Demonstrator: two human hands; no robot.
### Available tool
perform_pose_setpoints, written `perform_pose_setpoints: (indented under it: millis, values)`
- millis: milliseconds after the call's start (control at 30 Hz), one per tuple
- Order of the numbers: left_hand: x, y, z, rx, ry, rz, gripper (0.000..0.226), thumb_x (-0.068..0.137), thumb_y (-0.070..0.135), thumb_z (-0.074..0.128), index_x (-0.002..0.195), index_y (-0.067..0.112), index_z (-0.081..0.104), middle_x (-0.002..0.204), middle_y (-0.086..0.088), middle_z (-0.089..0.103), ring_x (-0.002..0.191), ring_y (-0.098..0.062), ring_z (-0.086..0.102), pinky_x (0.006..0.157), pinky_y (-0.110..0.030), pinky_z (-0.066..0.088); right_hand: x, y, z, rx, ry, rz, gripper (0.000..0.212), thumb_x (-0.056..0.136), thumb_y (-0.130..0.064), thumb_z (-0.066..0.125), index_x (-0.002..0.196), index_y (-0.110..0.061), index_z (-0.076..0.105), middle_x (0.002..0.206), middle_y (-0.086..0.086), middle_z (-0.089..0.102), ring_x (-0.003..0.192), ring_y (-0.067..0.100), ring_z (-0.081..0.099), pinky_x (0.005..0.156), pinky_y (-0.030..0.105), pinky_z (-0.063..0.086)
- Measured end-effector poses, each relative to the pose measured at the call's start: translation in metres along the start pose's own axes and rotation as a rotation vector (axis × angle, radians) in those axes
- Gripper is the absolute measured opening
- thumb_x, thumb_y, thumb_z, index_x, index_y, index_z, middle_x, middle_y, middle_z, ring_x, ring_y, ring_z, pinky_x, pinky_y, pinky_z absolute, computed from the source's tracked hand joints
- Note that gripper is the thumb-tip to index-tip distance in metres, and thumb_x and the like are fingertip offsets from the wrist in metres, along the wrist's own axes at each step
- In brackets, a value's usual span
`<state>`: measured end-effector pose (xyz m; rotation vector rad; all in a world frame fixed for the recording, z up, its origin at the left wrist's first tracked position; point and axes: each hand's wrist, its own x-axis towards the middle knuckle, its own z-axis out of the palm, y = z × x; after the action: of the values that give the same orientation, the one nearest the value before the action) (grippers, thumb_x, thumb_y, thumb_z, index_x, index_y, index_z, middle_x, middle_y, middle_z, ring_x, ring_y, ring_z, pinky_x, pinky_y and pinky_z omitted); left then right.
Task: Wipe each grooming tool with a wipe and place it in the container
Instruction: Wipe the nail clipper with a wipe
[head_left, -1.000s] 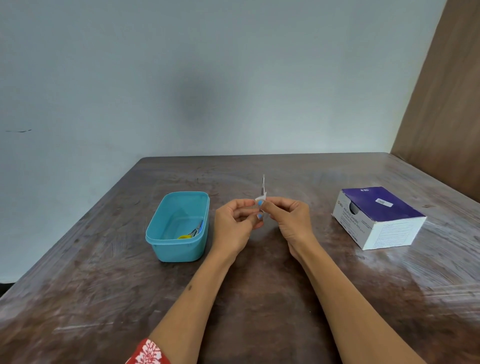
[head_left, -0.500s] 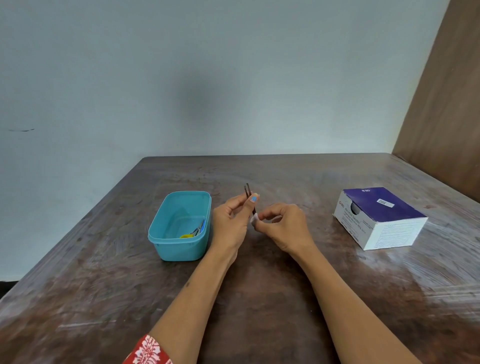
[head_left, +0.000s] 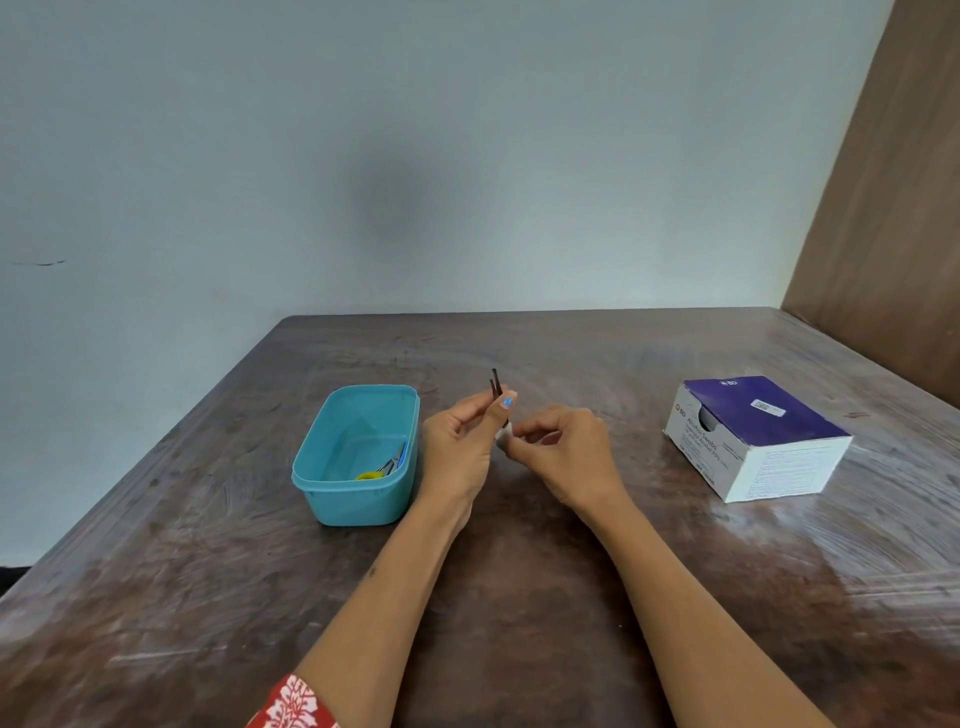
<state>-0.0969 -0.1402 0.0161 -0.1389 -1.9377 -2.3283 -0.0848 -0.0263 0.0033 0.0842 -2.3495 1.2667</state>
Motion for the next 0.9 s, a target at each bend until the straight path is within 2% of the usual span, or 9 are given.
perform_pose_setpoints:
  millis: [67,200,267,400,500,600,700,800,900]
  values:
    - [0.0,0.0,0.0,-0.001,-0.01,0.004,0.028,0.082,0.015,0.066,0.109,0.008,0.068,0.098,0.003,0.07,0.086,-0.001,0.065,0.079,-0.018,0.054,0.0,-0.001,0.001,0.028,0.042,-0.019,0.008,0.075,-0.021,0.076,0.082,-0.018,0.076,0.074,-0.004,0.069,0.068,0.011,0.062,0.062,0.025,0.051]
    - [-0.001,0.0,0.001,0.002,-0.005,-0.005,0.031,0.081,0.016,0.067,0.111,0.007,0.067,0.102,0.003,0.069,0.09,0.0,0.062,0.09,-0.026,0.052,0.0,0.003,0.0,-0.051,-0.053,0.046,0.01,0.075,-0.021,0.076,0.083,-0.015,0.076,0.074,-0.002,0.068,0.065,0.009,0.061,0.063,0.024,0.05]
    - [-0.001,0.0,0.001,0.002,-0.004,-0.008,0.031,0.081,0.016,0.067,0.111,0.007,0.067,0.104,0.002,0.069,0.089,0.0,0.062,0.089,-0.026,0.052,0.0,0.004,0.001,-0.067,-0.02,0.042,0.011,0.074,-0.023,0.077,0.084,-0.018,0.076,0.077,0.0,0.067,0.07,0.012,0.06,0.065,0.027,0.049]
    - [0.0,0.0,0.0,0.004,-0.012,0.004,0.03,0.081,0.015,0.066,0.111,0.007,0.067,0.103,0.0,0.07,0.082,0.001,0.065,0.079,-0.019,0.053,0.0,0.001,0.002,-0.006,0.037,0.003,0.016,0.076,-0.025,0.076,0.092,-0.022,0.075,0.078,-0.006,0.062,0.072,0.006,0.054,0.063,0.017,0.042]
    - [0.0,-0.001,0.0,0.001,-0.02,0.011,0.028,0.081,0.015,0.067,0.109,0.008,0.068,0.1,0.001,0.07,0.082,0.0,0.065,0.073,-0.013,0.054,-0.002,-0.001,0.001,0.064,0.038,0.027,0.028,0.075,-0.021,0.077,0.102,-0.019,0.071,0.076,-0.007,0.067,0.068,0.003,0.061,0.063,0.013,0.047]
    - [0.0,-0.001,0.0,0.013,-0.015,0.001,0.027,0.081,0.017,0.067,0.107,0.011,0.069,0.097,0.003,0.07,0.083,-0.001,0.066,0.074,-0.016,0.054,-0.003,-0.006,-0.001,0.162,0.1,0.021,0.035,0.074,-0.017,0.078,0.106,-0.023,0.066,0.073,-0.008,0.069,0.068,0.0,0.064,0.064,0.008,0.048]
    - [0.0,0.0,0.0,0.015,-0.006,-0.003,0.028,0.081,0.018,0.067,0.109,0.011,0.068,0.097,0.004,0.07,0.087,-0.004,0.065,0.08,-0.02,0.053,-0.003,-0.006,0.0,0.119,0.059,0.014,0.028,0.074,-0.017,0.078,0.1,-0.022,0.067,0.074,-0.007,0.07,0.069,0.0,0.065,0.066,0.011,0.051]
    - [-0.001,0.001,0.0,0.024,-0.005,-0.002,0.029,0.082,0.017,0.067,0.11,0.009,0.068,0.099,0.006,0.069,0.09,0.0,0.062,0.085,-0.023,0.051,-0.002,-0.002,0.002,0.003,-0.012,0.059,0.012,0.074,-0.016,0.077,0.085,-0.017,0.072,0.072,-0.005,0.069,0.066,0.003,0.065,0.069,0.024,0.057]
    - [0.0,0.001,0.0,0.031,-0.013,0.005,0.028,0.082,0.018,0.066,0.109,0.01,0.068,0.098,0.006,0.069,0.087,0.002,0.062,0.081,-0.02,0.052,-0.002,-0.003,0.001,0.05,0.015,0.029,0.006,0.075,-0.015,0.076,0.081,-0.017,0.073,0.07,-0.006,0.07,0.065,0.004,0.065,0.068,0.022,0.057]
